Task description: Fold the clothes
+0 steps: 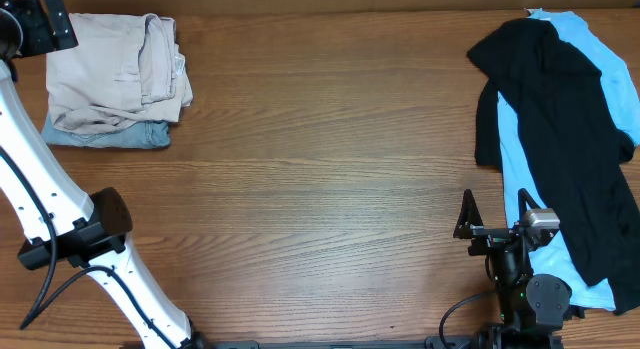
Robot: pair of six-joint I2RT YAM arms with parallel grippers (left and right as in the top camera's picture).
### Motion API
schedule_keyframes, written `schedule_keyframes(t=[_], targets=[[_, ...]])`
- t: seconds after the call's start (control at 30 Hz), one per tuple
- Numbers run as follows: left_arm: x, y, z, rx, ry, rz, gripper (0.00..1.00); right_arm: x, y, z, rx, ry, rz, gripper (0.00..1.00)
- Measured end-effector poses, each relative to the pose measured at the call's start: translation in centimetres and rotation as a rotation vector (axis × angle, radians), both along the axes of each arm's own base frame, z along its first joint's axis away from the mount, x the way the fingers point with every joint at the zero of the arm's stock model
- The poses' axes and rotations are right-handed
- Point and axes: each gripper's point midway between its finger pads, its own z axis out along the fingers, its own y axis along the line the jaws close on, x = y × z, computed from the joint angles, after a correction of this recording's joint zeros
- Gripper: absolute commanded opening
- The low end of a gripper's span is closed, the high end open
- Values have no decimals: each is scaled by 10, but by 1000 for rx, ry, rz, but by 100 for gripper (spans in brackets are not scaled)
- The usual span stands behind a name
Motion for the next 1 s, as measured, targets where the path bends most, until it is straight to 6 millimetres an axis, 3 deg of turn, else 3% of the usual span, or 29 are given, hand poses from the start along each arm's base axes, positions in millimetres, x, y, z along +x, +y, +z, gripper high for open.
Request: schedule_keyframes(t=[0.8, 1.0], targets=[[0, 0, 0, 0, 0, 0, 100, 0, 0, 0, 0, -2, 0, 100], [3, -9, -2, -4, 10, -20, 100, 0, 0, 0, 0, -1, 0, 100]])
